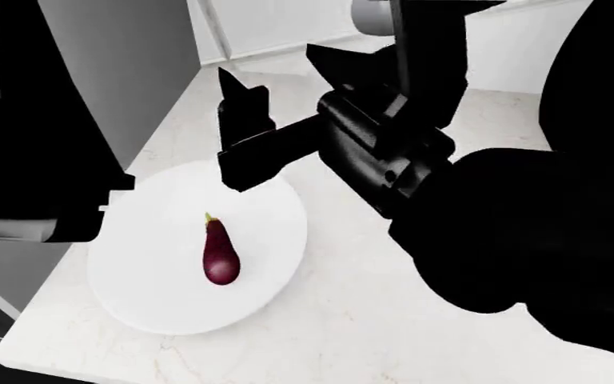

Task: Pick the eggplant from the top rack in the oven and place it on the plate on the counter.

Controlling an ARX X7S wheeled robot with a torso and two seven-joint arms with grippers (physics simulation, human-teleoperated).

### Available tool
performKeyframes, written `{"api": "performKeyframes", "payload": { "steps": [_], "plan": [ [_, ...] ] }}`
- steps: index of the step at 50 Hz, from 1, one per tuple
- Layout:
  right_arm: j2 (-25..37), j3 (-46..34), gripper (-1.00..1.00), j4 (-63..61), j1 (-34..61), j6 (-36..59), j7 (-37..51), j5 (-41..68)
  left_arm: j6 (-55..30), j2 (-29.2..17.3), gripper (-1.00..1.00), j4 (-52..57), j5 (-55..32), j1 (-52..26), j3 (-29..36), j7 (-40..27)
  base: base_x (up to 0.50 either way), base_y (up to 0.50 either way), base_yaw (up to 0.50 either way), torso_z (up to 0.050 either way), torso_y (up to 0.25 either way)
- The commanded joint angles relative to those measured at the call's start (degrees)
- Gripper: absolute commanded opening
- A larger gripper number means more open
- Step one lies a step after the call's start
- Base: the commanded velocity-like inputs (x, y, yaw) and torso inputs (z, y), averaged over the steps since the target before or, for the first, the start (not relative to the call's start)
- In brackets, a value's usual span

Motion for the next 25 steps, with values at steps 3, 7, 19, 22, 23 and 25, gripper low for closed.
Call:
{"api": "performKeyframes", "payload": {
  "steps": [3,7,19,22,23,25],
  "plan": [
    [14.98,5.81,1.00,-10.19,7.21,-1.16,6.35,-0.39,-0.01,-0.65,1.00,-0.12,-0.41,-2.10,1.83,0.23,0.00,0.00,0.00,0.000,0.000],
    [22.17,9.18,1.00,-18.83,10.42,-2.69,11.58,0.30,0.10,-0.81,1.00,-0.22,-0.53,-2.17,1.90,0.48,0.00,0.00,0.00,0.000,0.000],
    [33.73,21.09,1.00,-31.85,8.52,-0.63,18.81,-2.81,0.68,-0.44,1.00,0.09,-0.16,-4.61,4.38,-0.44,0.00,0.00,0.00,0.000,0.000],
    [37.82,-4.69,1.00,-31.85,8.73,-18.59,25.18,-28.59,0.97,-2.00,1.00,-0.20,0.42,-5.16,5.93,0.22,0.00,0.00,0.00,0.000,0.000],
    [36.27,-13.29,1.00,-31.85,17.12,-21.74,28.77,-37.19,1.21,-1.57,1.00,-0.90,0.78,-4.52,5.89,0.39,0.00,0.00,0.00,0.000,0.000],
    [32.61,-30.48,1.00,-31.78,22.10,-23.50,34.15,-47.49,2.10,-0.87,1.00,-3.07,1.45,-2.97,6.16,1.66,0.00,0.00,0.00,0.000,0.000]
  ]
}}
